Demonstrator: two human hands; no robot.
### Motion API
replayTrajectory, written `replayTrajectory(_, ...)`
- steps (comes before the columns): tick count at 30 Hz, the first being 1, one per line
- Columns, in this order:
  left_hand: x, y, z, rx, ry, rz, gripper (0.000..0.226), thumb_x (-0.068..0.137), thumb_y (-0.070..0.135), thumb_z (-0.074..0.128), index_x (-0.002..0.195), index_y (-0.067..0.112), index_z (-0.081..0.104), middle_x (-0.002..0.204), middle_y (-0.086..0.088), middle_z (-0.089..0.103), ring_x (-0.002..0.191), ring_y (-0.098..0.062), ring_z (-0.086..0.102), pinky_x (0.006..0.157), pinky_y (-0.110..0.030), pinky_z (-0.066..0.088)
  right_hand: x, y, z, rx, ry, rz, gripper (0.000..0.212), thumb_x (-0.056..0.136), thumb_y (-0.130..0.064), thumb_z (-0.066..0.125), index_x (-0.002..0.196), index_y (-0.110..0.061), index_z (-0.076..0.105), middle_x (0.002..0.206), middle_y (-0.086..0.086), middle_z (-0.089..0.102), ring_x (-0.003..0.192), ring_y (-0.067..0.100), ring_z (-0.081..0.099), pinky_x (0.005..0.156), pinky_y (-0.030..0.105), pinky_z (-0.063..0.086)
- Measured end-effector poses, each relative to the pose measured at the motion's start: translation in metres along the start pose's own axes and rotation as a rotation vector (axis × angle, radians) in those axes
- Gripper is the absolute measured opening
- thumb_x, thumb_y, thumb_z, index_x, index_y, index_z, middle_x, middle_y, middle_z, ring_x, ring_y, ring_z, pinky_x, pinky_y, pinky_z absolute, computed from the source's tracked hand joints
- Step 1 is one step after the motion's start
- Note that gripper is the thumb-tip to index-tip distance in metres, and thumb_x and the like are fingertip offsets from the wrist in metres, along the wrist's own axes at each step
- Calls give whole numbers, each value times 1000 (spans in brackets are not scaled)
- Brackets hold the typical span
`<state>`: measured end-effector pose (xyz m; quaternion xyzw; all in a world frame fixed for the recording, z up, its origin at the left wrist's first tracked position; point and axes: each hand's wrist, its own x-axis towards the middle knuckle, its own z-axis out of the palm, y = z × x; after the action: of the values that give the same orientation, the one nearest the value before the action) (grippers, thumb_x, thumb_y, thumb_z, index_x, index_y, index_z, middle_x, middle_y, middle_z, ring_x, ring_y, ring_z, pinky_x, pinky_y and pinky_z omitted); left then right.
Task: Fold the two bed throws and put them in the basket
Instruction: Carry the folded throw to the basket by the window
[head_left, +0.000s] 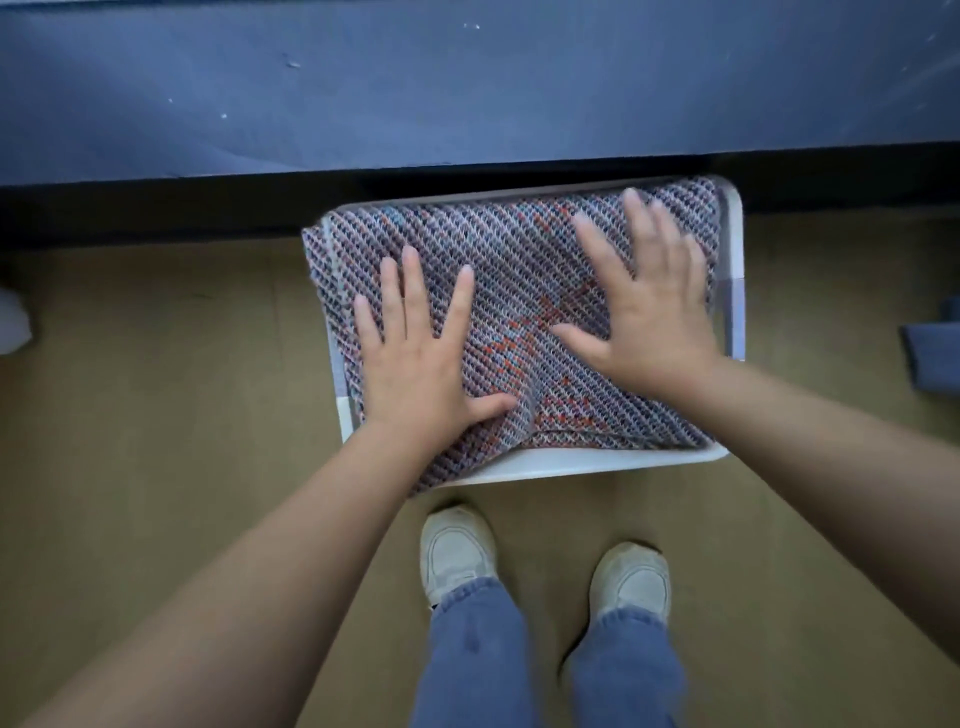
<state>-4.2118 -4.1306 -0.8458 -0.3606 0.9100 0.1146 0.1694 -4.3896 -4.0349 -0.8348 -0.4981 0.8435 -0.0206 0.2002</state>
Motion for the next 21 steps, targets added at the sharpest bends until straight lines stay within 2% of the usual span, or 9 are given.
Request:
replayTrajectory(3, 16, -24, 16, -5, -94, 34, 138, 40, 95, 35, 144, 24, -22, 153, -19, -20, 141, -33, -18, 110, -48, -12, 21, 3, 16, -144, -186, -94, 116, 58, -84, 50, 138, -45, -23, 156, 9, -20, 142, 35, -16, 109, 63, -5)
replayTrajectory(5, 24, -39, 30, -20, -156, 87, 142, 35, 97, 36, 139, 29, -32, 153, -15, -24, 141, -28, -22, 109, -44, -16, 27, 19, 32, -240, -347, -95, 130, 43, -92, 49, 123, -47, -43, 144, 5, -40, 138, 35, -27, 106, 65, -8)
replayTrajectory(7, 31, -45, 46, -1, -192, 129, 143, 32, 98, 38, 134, 32, -39, 152, -13, -27, 140, -28, -25, 108, -44, -18, 30, 36, 51, -317, -449, -102, 138, 35, -93, 50, 116, -44, -51, 135, 4, -47, 136, 35, -31, 105, 67, -7)
replayTrajectory(10, 46, -42, 69, 30, -222, 113, 146, 28, 99, 38, 129, 33, -44, 148, -11, -33, 139, -31, -27, 105, -48, -19, 36, 49, 73, -314, -471, -134, 143, 29, -94, 49, 114, -43, -53, 134, 2, -46, 138, 34, -28, 105, 67, -6)
replayTrajectory(13, 54, -39, 81, 68, -244, 103, 144, 26, 100, 31, 125, 31, -49, 144, -11, -37, 138, -34, -27, 103, -50, -18, 44, 52, 86, -265, -501, -114, 142, 28, -92, 51, 109, -45, -55, 139, 1, -45, 137, 32, -30, 104, 62, -12)
replayTrajectory(15, 55, -37, 74, 94, -306, 94, 146, 30, 99, 36, 128, 29, -46, 146, -15, -36, 138, -35, -28, 105, -50, -17, 45, 48, 82, -235, -510, -95, 141, 28, -92, 51, 109, -46, -55, 147, 5, -39, 136, 31, -31, 103, 60, -15)
replayTrajectory(17, 51, -33, 58, 101, -357, 82, 147, 35, 96, 44, 134, 26, -40, 147, -18, -35, 137, -35, -29, 108, -51, -15, 37, 45, 68, -213, -483, -133, 138, 28, -93, 47, 116, -47, -49, 151, 6, -33, 138, 31, -29, 105, 59, -14)
replayTrajectory(19, 37, -29, 43, 53, -306, 99, 143, 41, 93, 48, 138, 25, -34, 149, -18, -31, 139, -34, -26, 109, -50, -12, 19, 52, 51, -185, -423, -204, 136, 28, -95, 40, 128, -47, -38, 151, 5, -32, 137, 26, -31, 107, 55, -15)
replayTrajectory(21, 7, -27, 33, -26, -199, 130, 131, 50, 89, 43, 139, 29, -31, 152, -16, -26, 141, -32, -21, 110, -46, -12, -8, 64, 36, -195, -430, -228, 135, 30, -96, 38, 133, -44, -33, 145, 3, -39, 133, 21, -38, 108, 51, -16)
